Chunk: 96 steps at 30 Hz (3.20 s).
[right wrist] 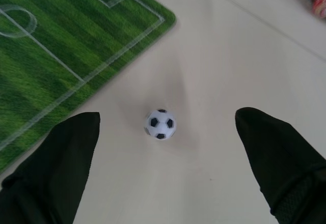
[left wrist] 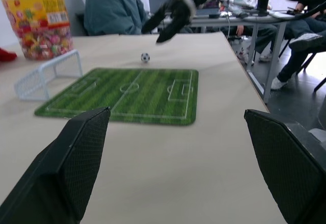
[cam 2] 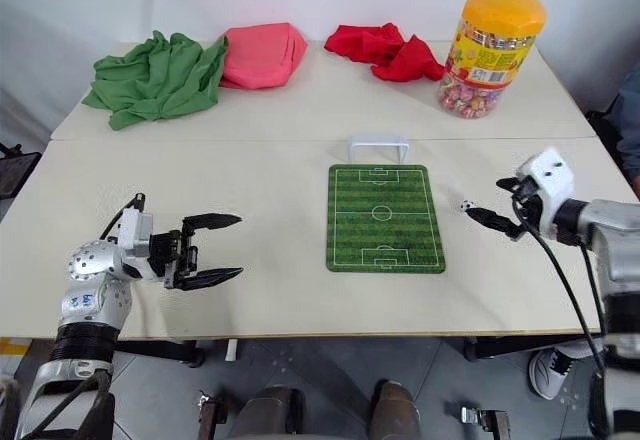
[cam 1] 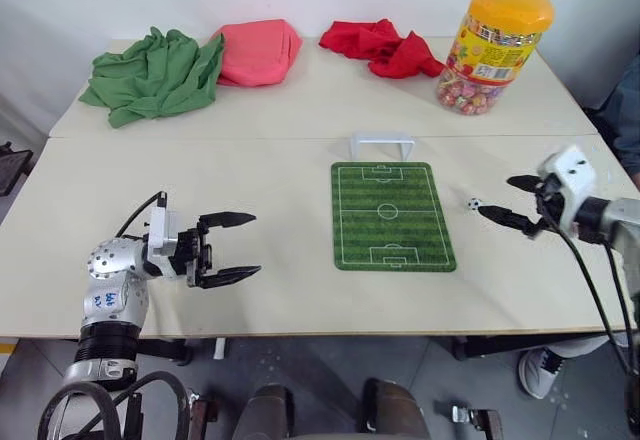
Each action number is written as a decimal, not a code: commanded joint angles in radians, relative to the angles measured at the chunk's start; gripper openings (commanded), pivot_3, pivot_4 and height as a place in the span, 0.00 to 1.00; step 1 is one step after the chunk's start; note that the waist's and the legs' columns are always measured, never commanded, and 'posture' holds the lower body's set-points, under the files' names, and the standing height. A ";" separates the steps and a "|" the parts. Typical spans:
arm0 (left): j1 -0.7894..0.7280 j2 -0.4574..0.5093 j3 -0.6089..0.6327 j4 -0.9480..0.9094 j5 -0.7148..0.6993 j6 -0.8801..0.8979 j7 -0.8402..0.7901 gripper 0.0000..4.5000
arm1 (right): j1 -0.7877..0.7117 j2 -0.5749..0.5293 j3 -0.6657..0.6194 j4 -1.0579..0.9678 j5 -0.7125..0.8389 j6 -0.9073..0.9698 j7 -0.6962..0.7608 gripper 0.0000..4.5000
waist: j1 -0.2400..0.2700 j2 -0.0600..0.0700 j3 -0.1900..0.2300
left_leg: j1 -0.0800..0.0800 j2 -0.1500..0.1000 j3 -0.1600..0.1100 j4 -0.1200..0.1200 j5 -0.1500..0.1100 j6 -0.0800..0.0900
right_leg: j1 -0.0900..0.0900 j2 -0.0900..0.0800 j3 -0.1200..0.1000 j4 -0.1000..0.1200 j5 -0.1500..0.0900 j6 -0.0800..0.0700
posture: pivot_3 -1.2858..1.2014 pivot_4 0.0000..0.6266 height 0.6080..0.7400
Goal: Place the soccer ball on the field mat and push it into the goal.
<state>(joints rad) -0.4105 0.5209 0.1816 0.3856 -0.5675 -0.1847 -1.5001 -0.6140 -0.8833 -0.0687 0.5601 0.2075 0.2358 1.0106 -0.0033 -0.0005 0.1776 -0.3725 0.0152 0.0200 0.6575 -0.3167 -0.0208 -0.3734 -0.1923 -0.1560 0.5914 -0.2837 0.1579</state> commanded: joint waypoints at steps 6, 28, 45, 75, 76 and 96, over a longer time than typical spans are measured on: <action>0.123 0.000 0.043 -0.088 -0.062 0.003 -0.026 1.00 | -0.178 0.096 0.075 0.331 -0.120 -0.183 0.007 0.99 | -0.021 0.000 0.000 | 0.000 0.000 0.000 -0.001 0.000 0.000 | 0.000 0.000 0.000 0.000 0.000 0.000 | 0.52 0.24 1.00; 0.189 0.046 -0.024 -0.140 -0.066 0.014 -0.112 1.00 | -0.255 0.126 0.067 0.104 -0.073 -0.072 0.145 0.19 | -0.029 0.005 0.003 | 0.000 0.001 0.001 0.003 0.000 0.000 | -0.001 0.000 0.002 0.004 0.000 -0.001 | 0.52 0.24 1.00; 0.185 0.132 -0.133 0.041 -0.028 -0.255 -0.107 1.00 | 0.004 0.142 0.294 -0.634 -0.015 0.260 0.243 0.19 | -0.001 0.005 0.003 | 0.000 0.003 0.001 0.005 -0.003 -0.002 | -0.002 0.003 0.003 0.004 0.000 -0.001 | 0.52 0.24 1.00; 0.191 0.103 -0.122 0.010 -0.037 -0.204 -0.076 1.00 | -0.018 0.142 0.347 -0.462 -0.072 0.184 0.299 0.56 | -0.001 0.005 0.003 | 0.000 0.003 0.002 0.005 -0.003 -0.002 | -0.002 0.004 0.003 0.004 0.000 -0.001 | 0.52 0.24 1.00; 0.190 0.103 -0.122 0.011 -0.037 -0.204 -0.076 1.00 | -0.017 0.141 0.347 -0.467 -0.071 0.185 0.302 0.62 | -0.001 0.005 0.003 | 0.000 0.003 0.002 0.005 -0.003 -0.002 | -0.002 0.004 0.003 0.004 0.000 -0.001 | 0.52 0.24 1.00; 0.155 0.076 -0.120 0.033 -0.042 -0.187 -0.088 1.00 | 0.006 0.080 0.168 -0.686 0.118 0.264 0.326 0.65 | 0.004 0.004 0.003 | 0.000 0.004 0.001 0.005 -0.003 -0.002 | -0.002 0.004 0.003 0.003 0.000 -0.001 | 0.52 0.24 1.00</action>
<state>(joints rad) -0.2489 0.6004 0.0408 0.4152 -0.5964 -0.3738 -1.5018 -0.6387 -0.7820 0.1295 -0.0746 0.2936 0.5018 1.3200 0.0007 0.0040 0.1804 -0.3728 0.0189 0.0213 0.6624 -0.3201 -0.0224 -0.3757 -0.1881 -0.1530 0.5949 -0.2833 0.1571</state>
